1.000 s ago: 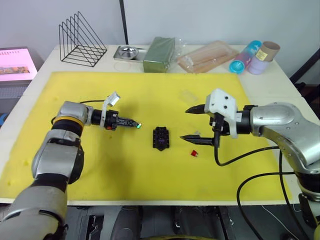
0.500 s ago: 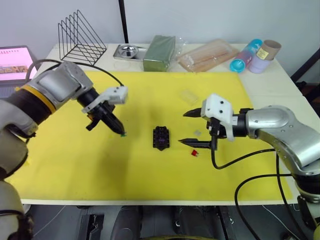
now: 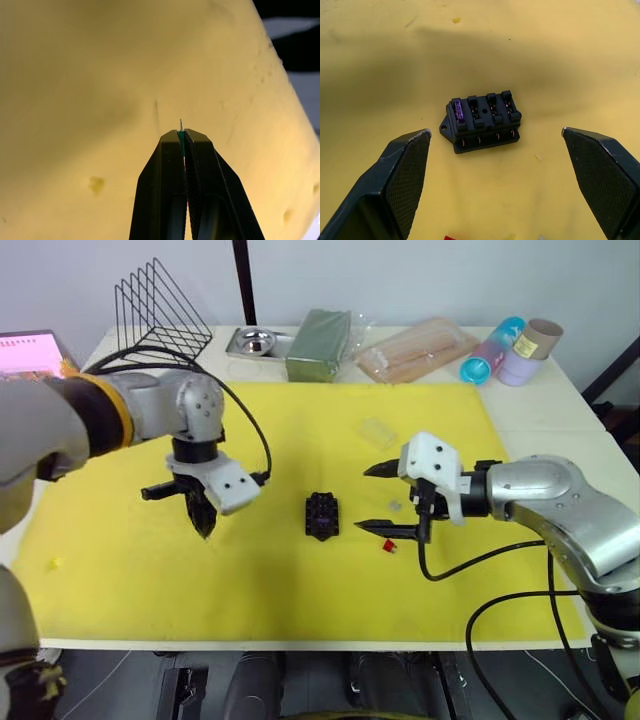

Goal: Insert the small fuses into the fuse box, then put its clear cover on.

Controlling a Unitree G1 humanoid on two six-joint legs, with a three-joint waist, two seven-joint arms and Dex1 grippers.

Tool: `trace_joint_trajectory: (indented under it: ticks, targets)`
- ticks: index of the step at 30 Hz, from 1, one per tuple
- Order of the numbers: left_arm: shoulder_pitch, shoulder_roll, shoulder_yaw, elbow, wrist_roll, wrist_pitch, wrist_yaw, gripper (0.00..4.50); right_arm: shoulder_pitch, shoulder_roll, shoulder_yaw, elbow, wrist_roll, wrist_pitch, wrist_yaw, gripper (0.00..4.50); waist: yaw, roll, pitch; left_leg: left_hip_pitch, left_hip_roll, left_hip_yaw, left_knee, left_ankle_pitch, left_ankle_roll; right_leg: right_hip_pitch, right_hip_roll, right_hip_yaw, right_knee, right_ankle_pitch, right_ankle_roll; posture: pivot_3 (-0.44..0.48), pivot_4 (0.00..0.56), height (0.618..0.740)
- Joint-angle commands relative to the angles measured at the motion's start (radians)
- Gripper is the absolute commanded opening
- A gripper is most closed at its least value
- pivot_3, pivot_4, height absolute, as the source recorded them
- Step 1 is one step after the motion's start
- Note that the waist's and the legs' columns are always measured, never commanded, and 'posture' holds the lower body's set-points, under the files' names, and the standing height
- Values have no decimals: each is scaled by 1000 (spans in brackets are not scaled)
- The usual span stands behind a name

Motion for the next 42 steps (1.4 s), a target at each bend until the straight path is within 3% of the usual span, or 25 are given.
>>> trace_joint_trajectory:
  ticks: [1, 11, 16, 24, 27, 38, 42]
  targets:
    - [2, -29, 16, 59, 69, -146, -5, 8, -14, 0, -12, -37, 1, -7, 0, 4500, 0, 0, 0, 0, 0, 0, 0, 0, 0, 0, 0, 0, 0, 0, 0, 0, 150, 740]
    - [177, -124, 281, 213, 314, -371, -5, 8, -16, 0, -9, -47, 2, 4, -6, 4500, -2, 0, 0, 0, 0, 0, 0, 0, 0, 0, 0, 0, 0, 0, 0, 0, 150, 740]
    - [273, -176, 484, 256, 503, -467, -5, 8, -17, -4, -7, -49, -1, 7, -4, 4500, 2, 0, 0, 0, 0, 0, 1, 0, 0, 0, 0, 0, 0, 0, 0, 0, 150, 740]
    - [314, -162, 568, 182, 552, -465, -5, 8, -19, -7, -4, -48, -4, 5, -1, 4500, 4, 0, 0, 0, 0, -1, 1, 0, 0, 1, 0, 0, 1, 0, 0, 0, 150, 740]
    - [306, -146, 569, 146, 522, -448, -5, 640, -20, -6, 0, -48, -6, 4, 0, 4500, 4, 0, 0, 0, 0, -1, 2, 0, 0, 1, 0, -1, 1, 0, 0, 0, 150, 740]
    - [232, -75, 564, -19, 326, -271, -5, 4469, -30, -3, 11, -38, -18, -7, 8, 4500, -1, 0, 0, 0, 0, -1, 2, 0, 0, 1, 0, -1, 1, 0, 0, 0, 150, 740]
    - [217, -26, 607, -71, 191, -116, -5, 4469, -32, -1, 10, -35, -18, -8, 8, 4500, -3, 0, 0, 0, 0, -1, 2, 0, 0, 1, 0, -1, 1, 0, 0, 0, 150, 740]
